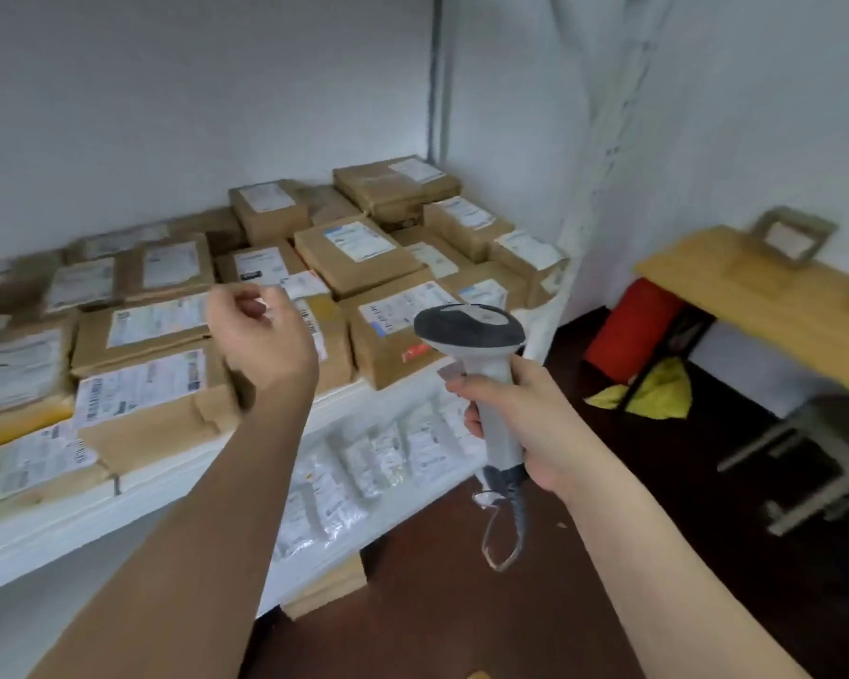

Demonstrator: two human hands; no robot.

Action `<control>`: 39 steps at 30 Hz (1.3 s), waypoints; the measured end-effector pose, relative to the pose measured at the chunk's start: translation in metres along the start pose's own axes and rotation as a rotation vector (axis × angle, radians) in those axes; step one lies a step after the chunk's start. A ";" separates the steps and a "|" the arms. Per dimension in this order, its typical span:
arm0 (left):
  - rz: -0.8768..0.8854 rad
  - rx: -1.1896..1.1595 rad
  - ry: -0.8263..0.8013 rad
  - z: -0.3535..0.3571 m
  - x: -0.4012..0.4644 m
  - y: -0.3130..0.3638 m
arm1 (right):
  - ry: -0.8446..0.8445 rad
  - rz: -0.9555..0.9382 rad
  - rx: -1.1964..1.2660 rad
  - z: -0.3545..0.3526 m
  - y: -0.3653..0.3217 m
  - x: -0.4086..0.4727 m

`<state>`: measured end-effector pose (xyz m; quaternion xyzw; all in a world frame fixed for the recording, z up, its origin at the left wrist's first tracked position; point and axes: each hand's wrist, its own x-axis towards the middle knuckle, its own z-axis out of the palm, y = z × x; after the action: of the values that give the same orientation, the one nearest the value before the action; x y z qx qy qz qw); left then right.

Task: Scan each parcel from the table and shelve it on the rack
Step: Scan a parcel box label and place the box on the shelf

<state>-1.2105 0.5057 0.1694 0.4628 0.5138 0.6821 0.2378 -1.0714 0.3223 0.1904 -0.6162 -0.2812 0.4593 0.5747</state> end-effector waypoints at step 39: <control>-0.056 0.212 -1.445 0.859 -0.862 0.175 | 1.186 -0.082 0.369 -1.017 -0.079 0.087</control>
<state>-0.0362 0.1665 0.0342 0.8047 0.3036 0.1467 0.4887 -0.1164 -0.0443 0.1617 -0.6455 0.1467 0.0574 0.7473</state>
